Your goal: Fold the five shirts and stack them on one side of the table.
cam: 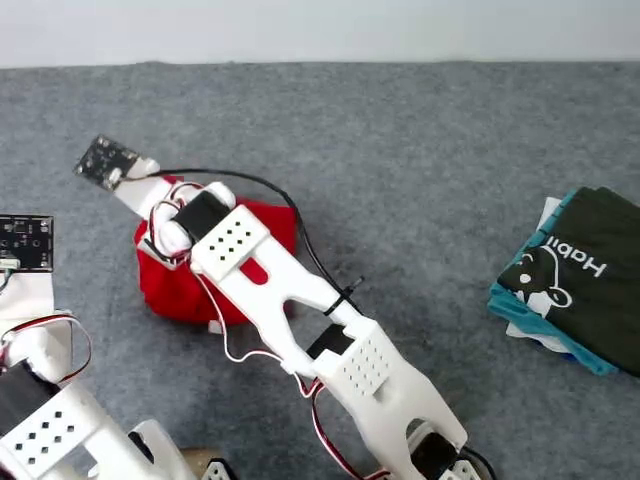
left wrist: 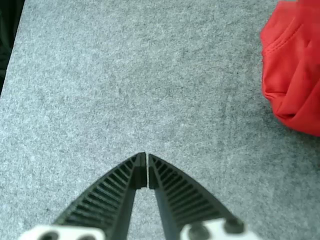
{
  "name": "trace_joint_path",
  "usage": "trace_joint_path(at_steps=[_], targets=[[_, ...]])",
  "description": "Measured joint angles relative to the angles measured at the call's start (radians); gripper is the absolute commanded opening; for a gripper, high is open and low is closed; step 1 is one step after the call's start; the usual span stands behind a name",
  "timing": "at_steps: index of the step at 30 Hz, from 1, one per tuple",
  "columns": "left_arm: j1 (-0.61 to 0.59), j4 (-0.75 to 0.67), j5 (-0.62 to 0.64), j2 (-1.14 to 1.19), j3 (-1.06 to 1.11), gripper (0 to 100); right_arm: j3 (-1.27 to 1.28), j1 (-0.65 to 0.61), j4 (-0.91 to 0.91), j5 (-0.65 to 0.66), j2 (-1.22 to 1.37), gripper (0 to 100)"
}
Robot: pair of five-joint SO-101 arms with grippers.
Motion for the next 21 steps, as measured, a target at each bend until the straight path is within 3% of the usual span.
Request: trace_joint_path(at_steps=[3,8,10,16,21], targets=[[0.000,0.000,0.000,0.000,0.000,2,-0.084,0.002,0.091,-0.055,0.000,21.5],[0.000,0.000,0.000,0.000,0.000,2,-0.124,0.046,0.221,-0.031,0.003,0.1],[0.000,0.000,0.000,0.000,0.000,2,-0.124,0.077,0.261,0.009,0.021,3.9],[0.000,0.000,0.000,0.000,0.000,2,-0.124,0.158,0.336,0.095,0.133,0.9],[0.000,0.000,0.000,0.000,0.000,2,-0.124,0.137,0.298,0.146,0.249,0.9]])
